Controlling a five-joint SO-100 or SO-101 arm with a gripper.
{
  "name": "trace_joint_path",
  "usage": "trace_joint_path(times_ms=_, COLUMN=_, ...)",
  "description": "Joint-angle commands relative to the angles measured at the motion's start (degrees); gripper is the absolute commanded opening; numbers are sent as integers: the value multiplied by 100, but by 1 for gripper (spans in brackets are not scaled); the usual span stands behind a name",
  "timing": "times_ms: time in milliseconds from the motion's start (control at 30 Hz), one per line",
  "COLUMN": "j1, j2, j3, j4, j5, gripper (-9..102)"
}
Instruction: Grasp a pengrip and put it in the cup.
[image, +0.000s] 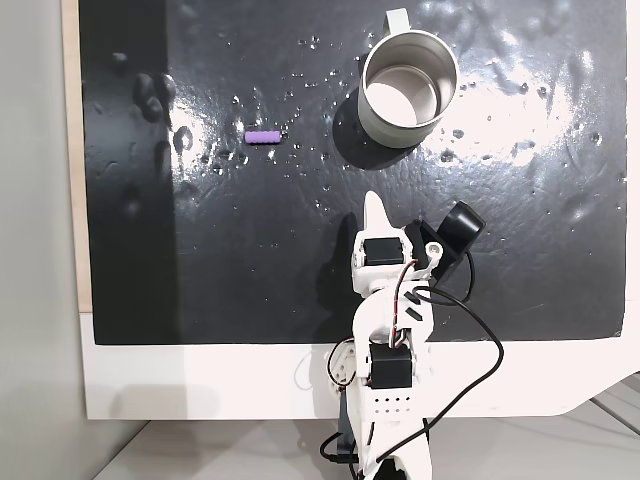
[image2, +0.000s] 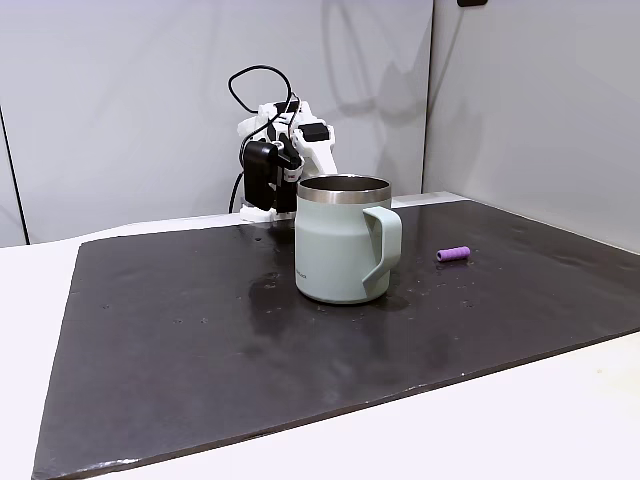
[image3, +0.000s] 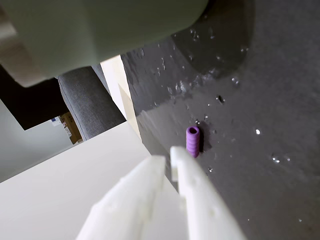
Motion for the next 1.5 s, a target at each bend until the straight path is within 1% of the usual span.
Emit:
trace_joint_path(times_ms=0, j1=-185, j2=70, j3=308, j4=-202, j5=-141, gripper=0)
trace_joint_path(times_ms=433, j1=-185, j2=70, j3=132, j4=-114, j5=-141, gripper=0)
trace_joint_path(times_ms=667, j1=-817, j2=-185, j3=-1441, j4=993, j5=-79, gripper=0)
trace_joint_path(times_ms=767, j1=-923, j2=-1362, j3=-2584, j4=1266, j5=141, gripper=0)
trace_joint_path(times_ms=867, j1=-1028, j2=-2716, j3=-4008, j4=1740, j5=519, gripper=0)
trace_joint_path(times_ms=1033, j1=-1310, j2=-4834, j3=-6451, j4=2786, j5=1213, gripper=0)
trace_joint_path(times_ms=1167, j1=-1564, j2=-6196, j3=-8068, j4=3419, j5=1723, gripper=0)
trace_joint_path(times_ms=1333, j1=-1872, j2=-7515, j3=-9404, j4=4017, j5=2558, gripper=0)
trace_joint_path(times_ms=1467, j1=-2039, j2=-8068, j3=-9694, j4=3964, j5=2962, gripper=0)
